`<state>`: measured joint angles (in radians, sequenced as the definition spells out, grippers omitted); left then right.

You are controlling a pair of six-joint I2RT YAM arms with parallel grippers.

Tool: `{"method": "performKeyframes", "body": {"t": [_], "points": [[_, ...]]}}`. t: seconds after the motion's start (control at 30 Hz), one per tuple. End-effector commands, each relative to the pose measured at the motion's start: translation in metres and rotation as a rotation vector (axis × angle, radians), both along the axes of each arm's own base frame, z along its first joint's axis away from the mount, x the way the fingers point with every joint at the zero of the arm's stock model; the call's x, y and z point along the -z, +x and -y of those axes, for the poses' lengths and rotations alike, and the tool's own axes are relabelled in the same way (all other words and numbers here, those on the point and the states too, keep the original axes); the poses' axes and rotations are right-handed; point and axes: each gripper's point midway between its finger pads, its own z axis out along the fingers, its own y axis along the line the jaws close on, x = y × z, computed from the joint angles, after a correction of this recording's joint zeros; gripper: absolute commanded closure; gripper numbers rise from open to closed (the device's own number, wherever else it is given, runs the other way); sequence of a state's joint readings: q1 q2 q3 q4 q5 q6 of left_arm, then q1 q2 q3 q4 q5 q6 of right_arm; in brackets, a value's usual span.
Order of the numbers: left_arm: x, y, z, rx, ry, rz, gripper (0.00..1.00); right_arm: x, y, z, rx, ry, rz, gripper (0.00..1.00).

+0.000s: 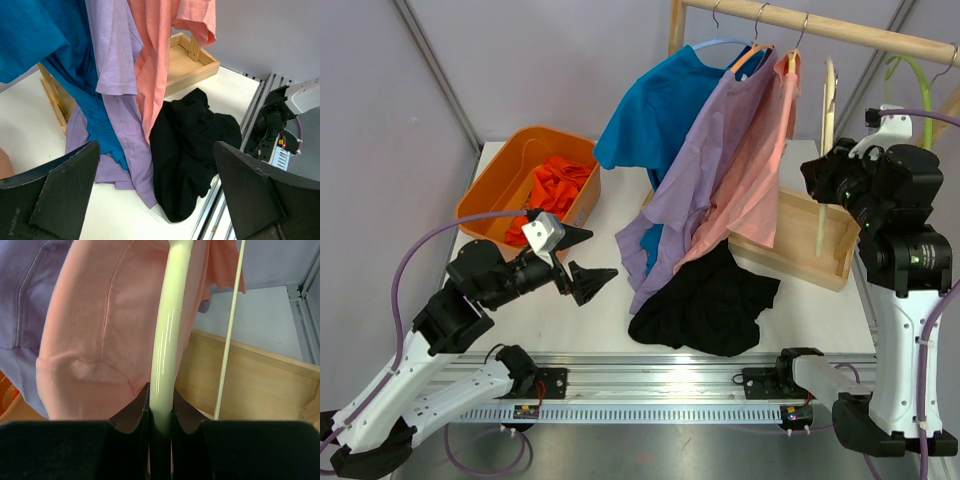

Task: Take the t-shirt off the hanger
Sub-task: Hang the hanger back to the clothesline with the right arm

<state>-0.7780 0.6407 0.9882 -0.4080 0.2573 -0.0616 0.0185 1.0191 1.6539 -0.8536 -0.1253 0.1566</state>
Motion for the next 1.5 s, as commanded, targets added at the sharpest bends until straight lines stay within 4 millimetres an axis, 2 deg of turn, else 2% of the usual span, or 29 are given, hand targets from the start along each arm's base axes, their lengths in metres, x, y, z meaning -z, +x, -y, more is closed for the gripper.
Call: {"method": "performKeyframes", "body": {"t": [0.0,0.03,0.1,0.13,0.2,0.23,0.27,0.3,0.33,0.37,0.57,0.77,0.9,0.93,1.13,1.47], "points": [[-0.016,-0.003,0.004,0.024,-0.055,0.036,0.01,-0.047,0.014,0.004,0.040,0.059,0.160,1.00],[-0.016,-0.003,0.004,0.029,-0.056,0.035,0.01,-0.052,0.017,0.006,0.054,0.064,0.168,1.00],[-0.016,-0.002,0.006,0.030,-0.056,0.031,0.01,-0.049,0.030,0.004,0.055,0.091,0.149,1.00],[-0.015,-0.002,0.006,0.030,-0.056,0.031,0.01,-0.054,0.033,0.016,0.080,0.100,0.163,1.00],[-0.015,-0.002,0.006,0.032,-0.057,0.030,0.01,-0.054,0.044,0.020,0.082,0.134,0.153,1.00],[-0.014,-0.002,0.007,0.032,-0.056,0.029,0.01,-0.062,0.044,0.020,0.064,0.147,0.165,1.00],[-0.013,-0.002,0.007,0.033,-0.054,0.026,0.01,-0.066,0.047,0.031,0.090,0.159,0.169,1.00],[-0.012,-0.002,0.007,0.033,-0.053,0.028,0.01,-0.066,0.058,0.041,0.095,0.204,0.154,1.00],[-0.012,-0.002,0.007,0.035,-0.054,0.029,0.01,-0.073,0.055,0.036,0.068,0.204,0.168,1.00],[-0.011,-0.002,0.007,0.033,-0.052,0.027,0.01,-0.075,0.057,0.047,0.088,0.215,0.170,1.00],[-0.006,-0.002,0.010,0.042,-0.053,0.019,0.01,-0.084,0.076,0.064,0.091,0.263,0.176,1.00],[0.004,-0.001,0.015,0.057,-0.055,-0.008,0.01,-0.078,0.099,0.087,0.094,0.343,0.137,1.00],[0.016,-0.002,0.022,0.081,-0.054,-0.049,0.01,-0.060,0.112,0.088,0.041,0.372,0.076,1.00],[0.023,-0.003,0.024,0.091,-0.047,-0.064,0.01,-0.055,0.113,0.087,0.032,0.375,0.061,1.00],[0.034,-0.003,0.033,0.126,-0.052,-0.098,0.01,-0.043,0.101,0.080,0.011,0.365,0.031,1.00],[0.046,-0.003,0.041,0.154,-0.053,-0.135,0.01,-0.041,0.088,0.070,-0.007,0.382,0.020,0.98]]}}
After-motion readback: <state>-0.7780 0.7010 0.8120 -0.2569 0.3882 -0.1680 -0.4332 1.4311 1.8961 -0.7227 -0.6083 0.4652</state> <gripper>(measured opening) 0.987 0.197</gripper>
